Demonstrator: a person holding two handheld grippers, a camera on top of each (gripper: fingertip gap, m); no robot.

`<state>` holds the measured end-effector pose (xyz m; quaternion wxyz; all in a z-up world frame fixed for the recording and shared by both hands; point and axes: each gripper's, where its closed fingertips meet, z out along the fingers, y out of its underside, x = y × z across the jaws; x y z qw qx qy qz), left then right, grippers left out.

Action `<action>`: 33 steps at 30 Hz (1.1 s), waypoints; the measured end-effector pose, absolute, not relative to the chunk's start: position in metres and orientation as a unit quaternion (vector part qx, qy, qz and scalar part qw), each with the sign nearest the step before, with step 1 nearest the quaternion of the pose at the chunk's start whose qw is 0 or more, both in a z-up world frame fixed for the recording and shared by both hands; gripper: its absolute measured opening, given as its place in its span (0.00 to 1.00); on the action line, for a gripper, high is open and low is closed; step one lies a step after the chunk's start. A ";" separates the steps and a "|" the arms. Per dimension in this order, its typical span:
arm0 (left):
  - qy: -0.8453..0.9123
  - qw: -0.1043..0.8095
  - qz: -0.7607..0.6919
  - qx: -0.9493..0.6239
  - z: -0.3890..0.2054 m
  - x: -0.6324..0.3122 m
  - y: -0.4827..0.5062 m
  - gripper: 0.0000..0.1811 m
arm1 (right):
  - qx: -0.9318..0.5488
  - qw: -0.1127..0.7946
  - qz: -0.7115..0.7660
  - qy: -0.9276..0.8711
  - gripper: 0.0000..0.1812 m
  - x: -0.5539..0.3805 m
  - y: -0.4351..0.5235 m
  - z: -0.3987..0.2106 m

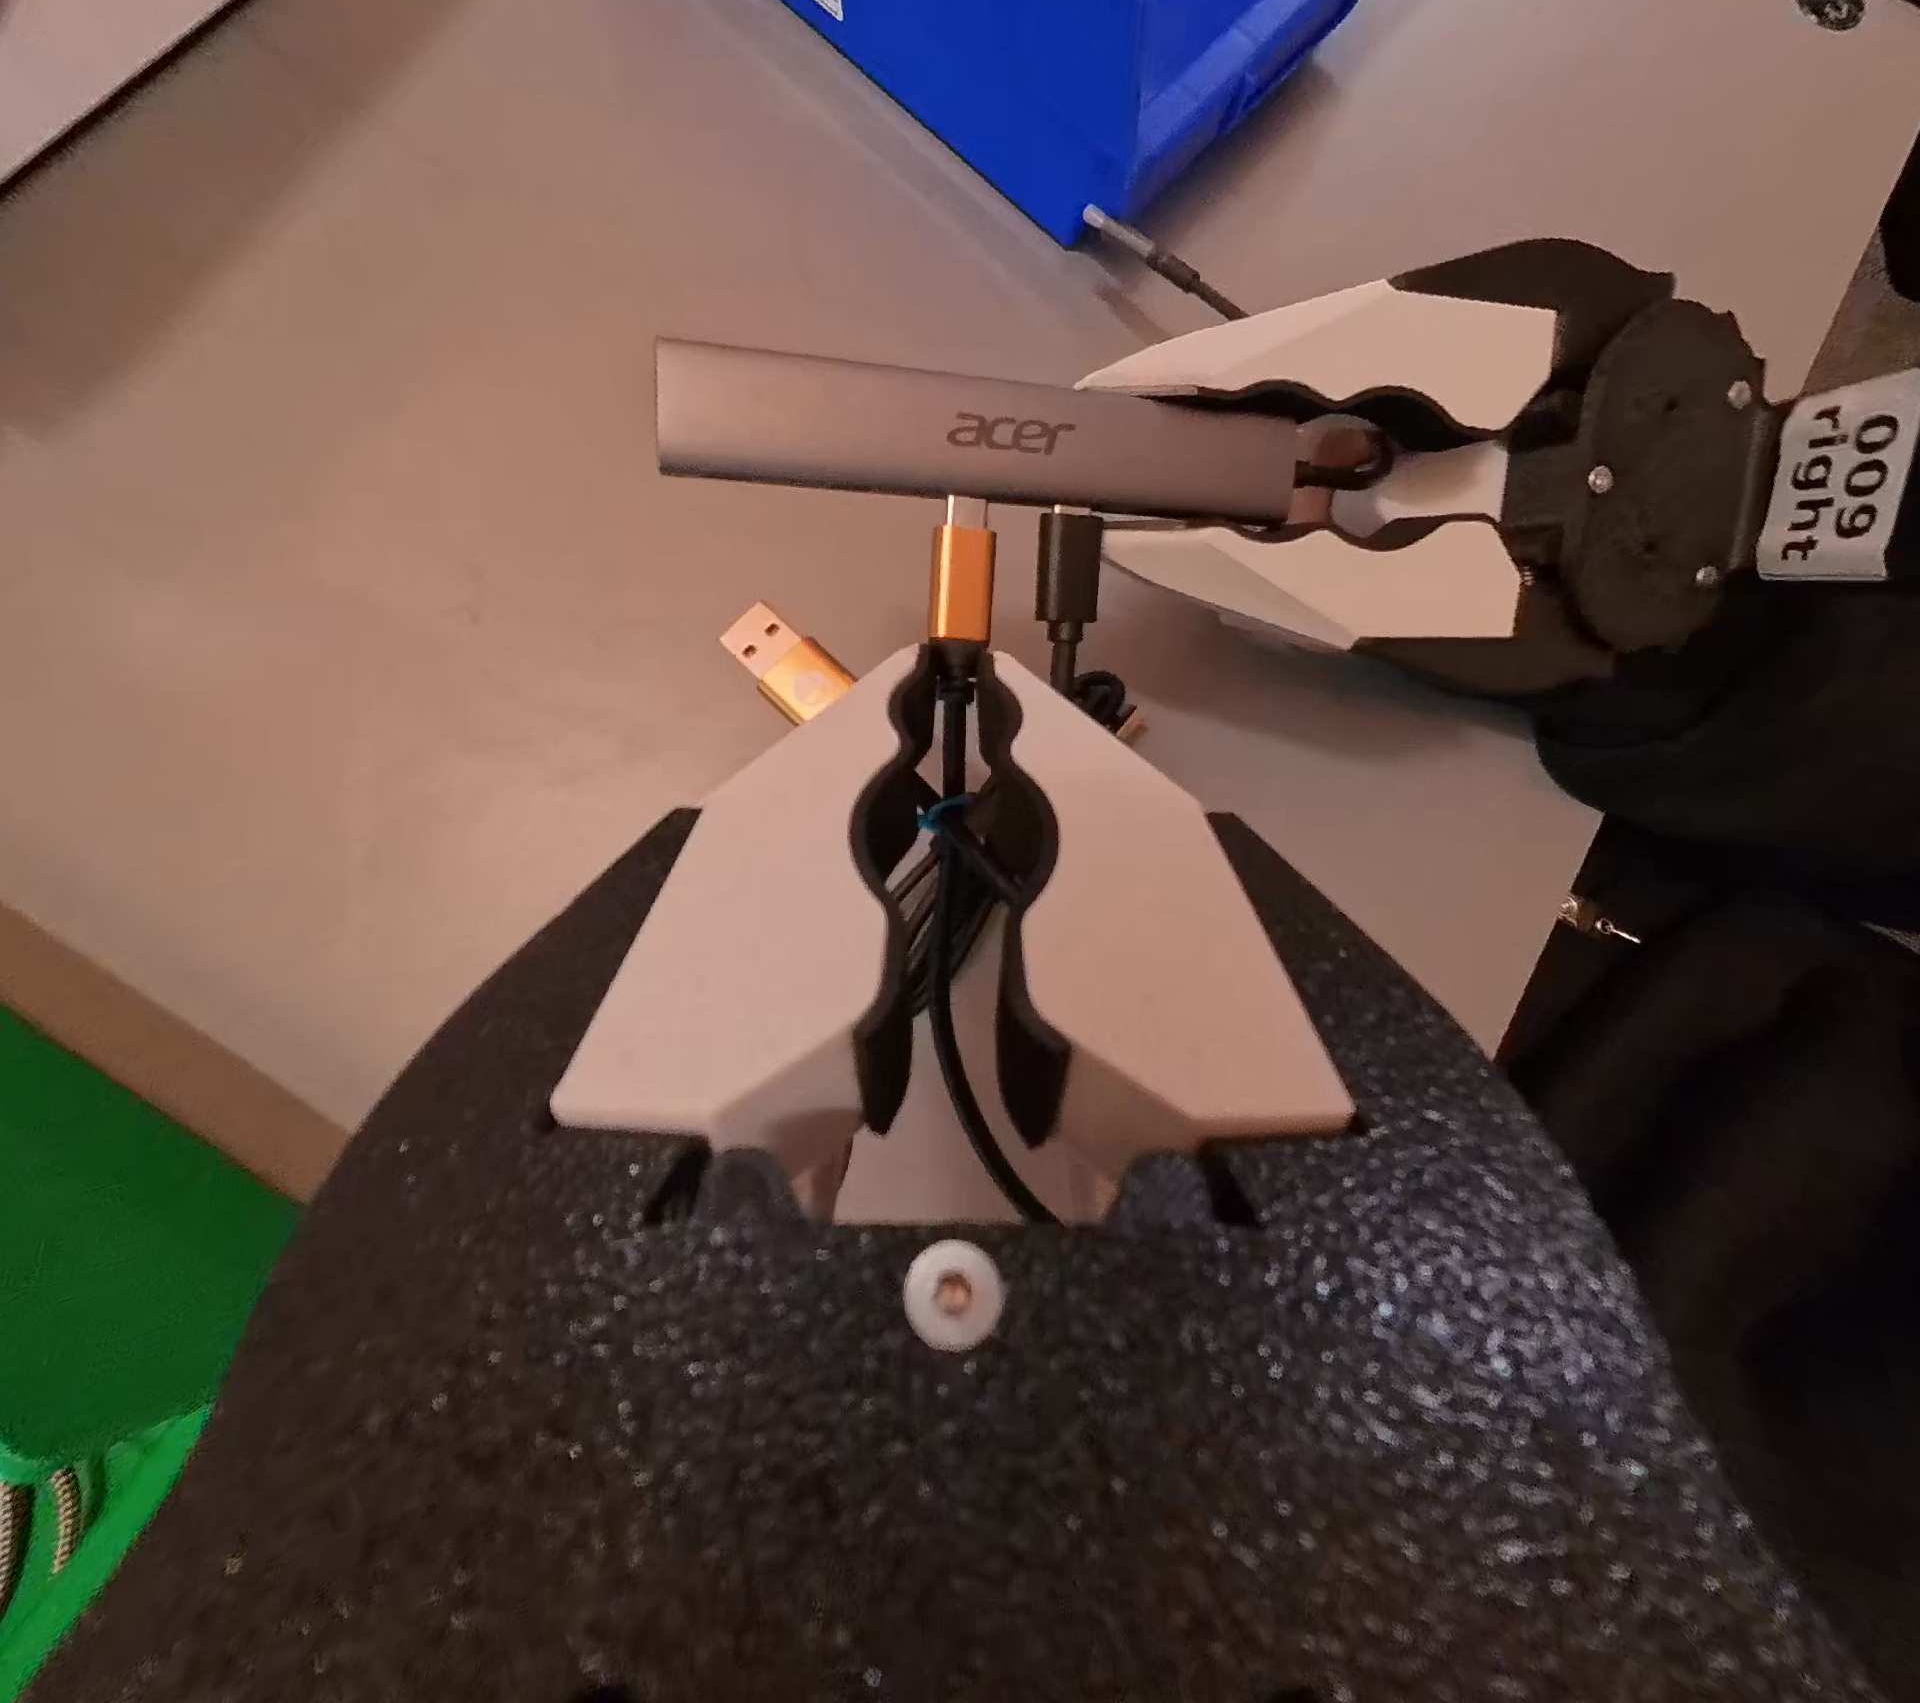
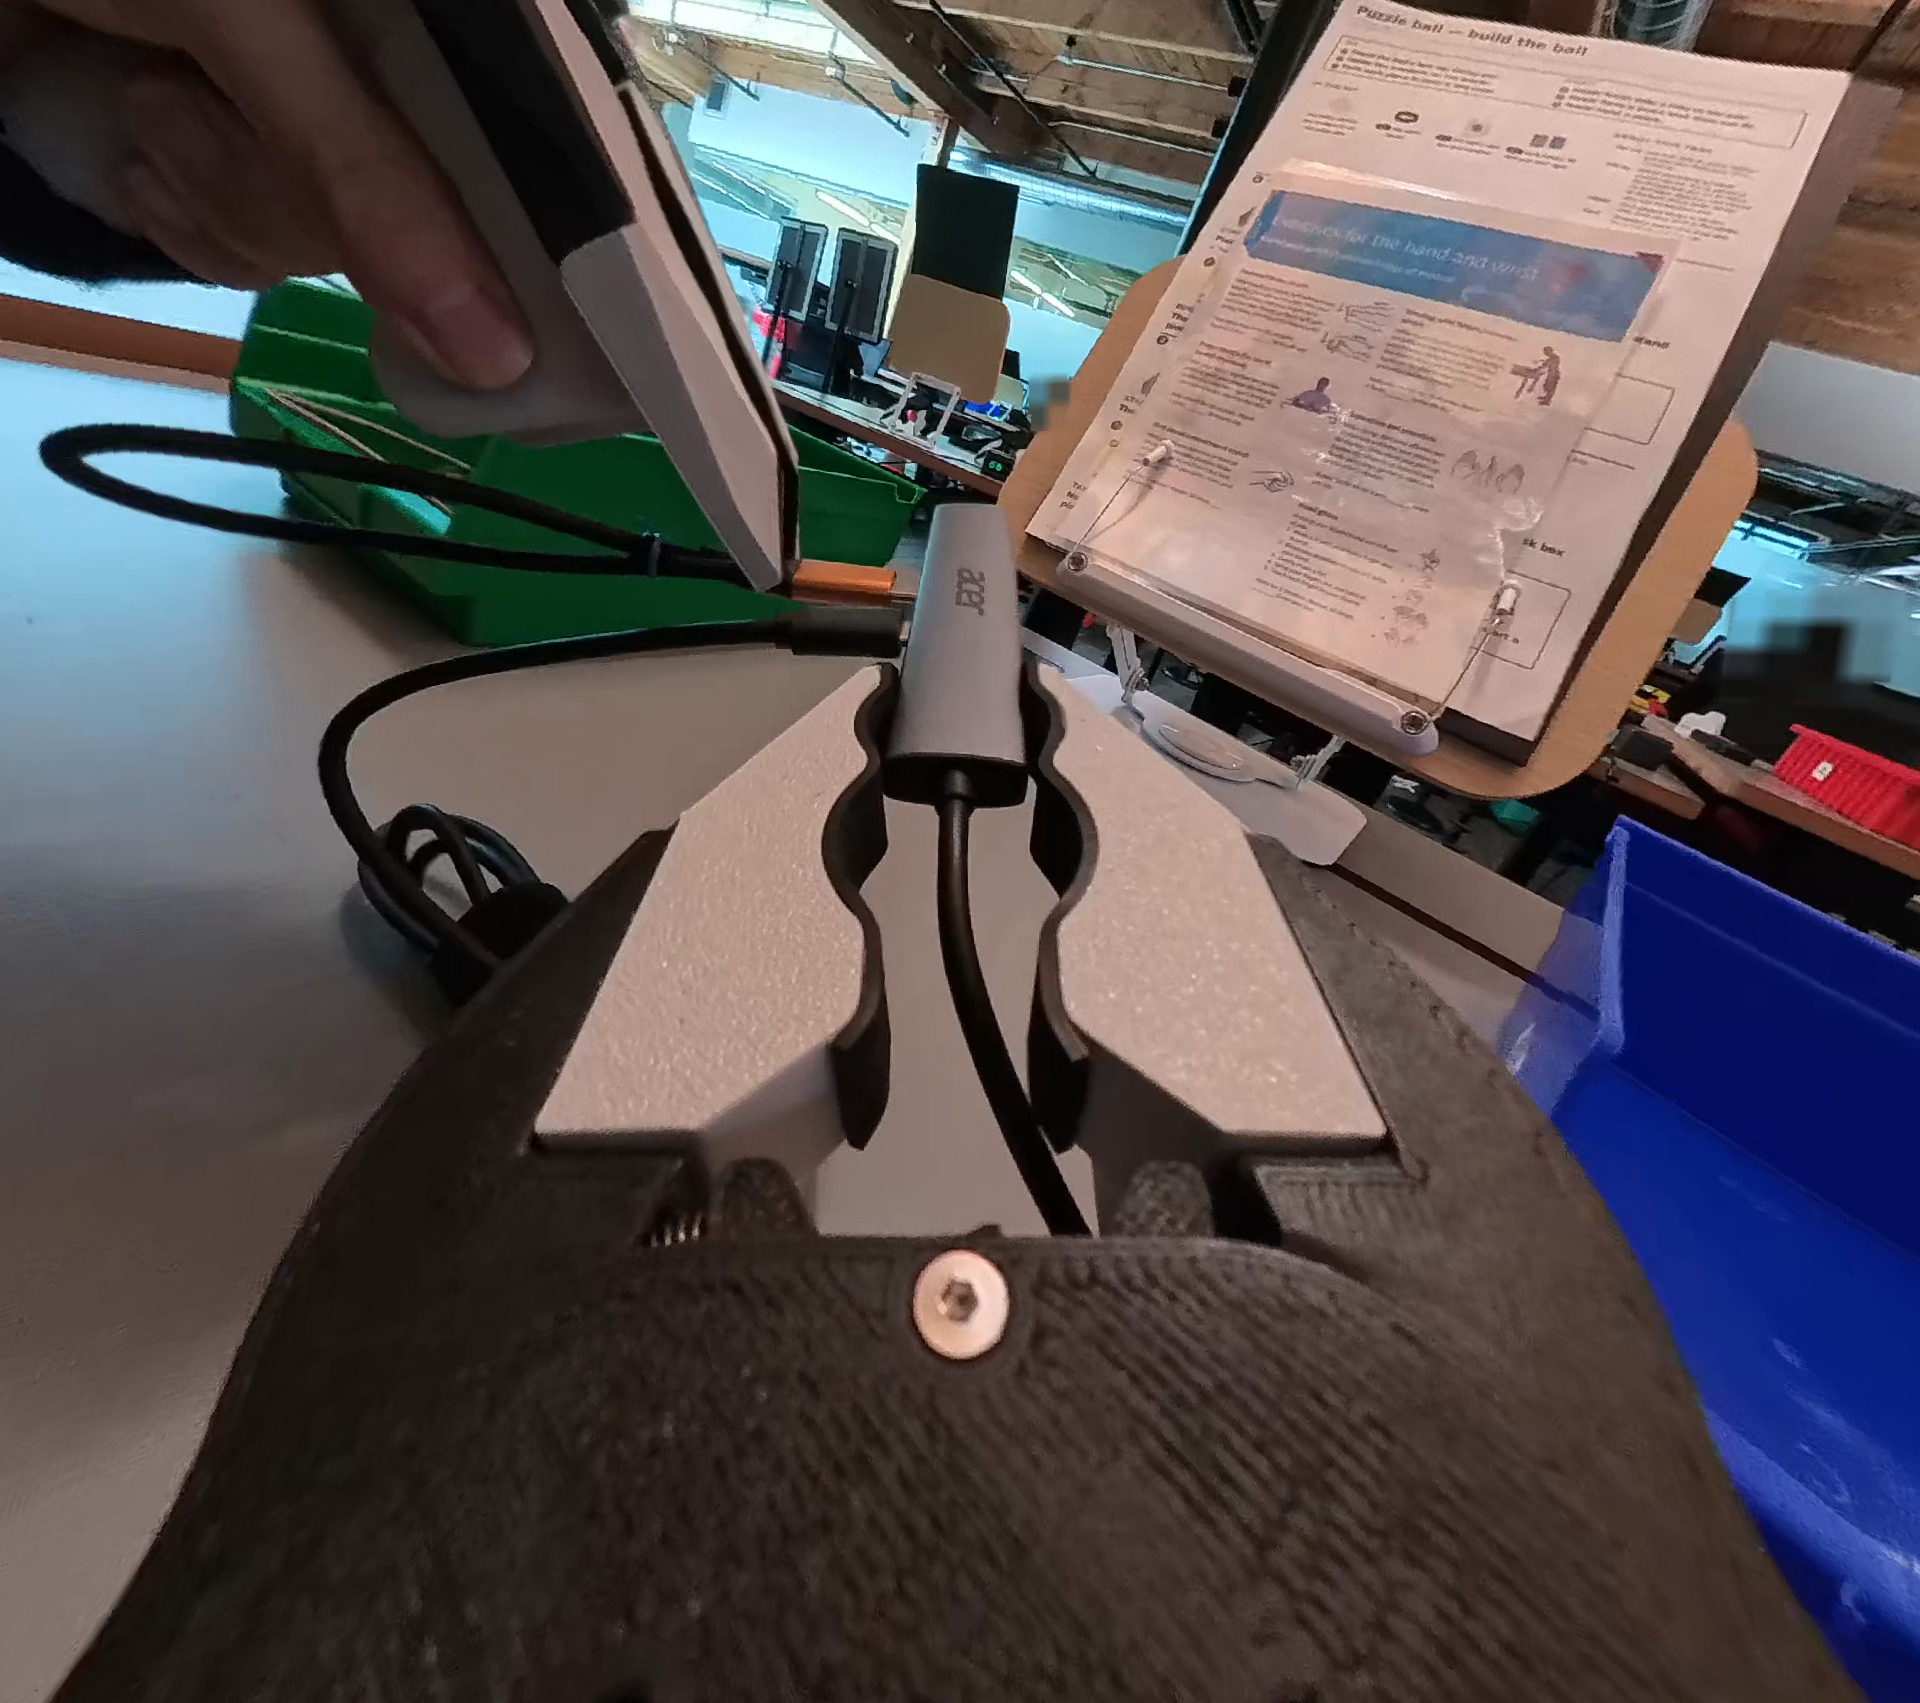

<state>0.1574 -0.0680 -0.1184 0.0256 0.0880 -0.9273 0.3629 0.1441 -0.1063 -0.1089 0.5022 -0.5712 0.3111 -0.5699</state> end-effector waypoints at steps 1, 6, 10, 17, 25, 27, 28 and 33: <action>-0.927 0.024 0.363 0.089 -0.119 0.158 -0.069 0.03 | -0.574 0.498 -0.571 0.311 0.12 0.144 -0.106 -0.110; -0.921 0.003 0.379 0.086 -0.120 0.161 -0.073 0.03 | -0.574 0.493 -0.564 0.329 0.12 0.146 -0.106 -0.112; -0.894 -0.071 0.439 0.042 -0.109 0.163 -0.084 0.03 | -0.536 0.539 -0.530 0.375 0.12 0.147 -0.119 -0.108; -0.825 -0.196 0.528 -0.044 -0.102 0.160 -0.090 0.04 | -0.509 0.592 -0.488 0.391 0.12 0.145 -0.123 -0.104; -0.787 -0.242 0.566 -0.040 -0.096 0.159 -0.086 0.03 | -0.527 0.586 -0.481 0.384 0.12 0.145 -0.116 -0.107; -0.797 -0.232 0.557 -0.034 -0.099 0.160 -0.086 0.03 | -0.530 0.580 -0.486 0.384 0.12 0.145 -0.116 -0.107; -0.796 -0.228 0.560 -0.031 -0.098 0.161 -0.086 0.03 | -0.529 0.582 -0.481 0.387 0.13 0.146 -0.115 -0.108; -0.780 -0.209 0.589 -0.033 -0.087 0.154 -0.089 0.03 | -0.509 0.593 -0.504 0.368 0.12 0.140 -0.120 -0.092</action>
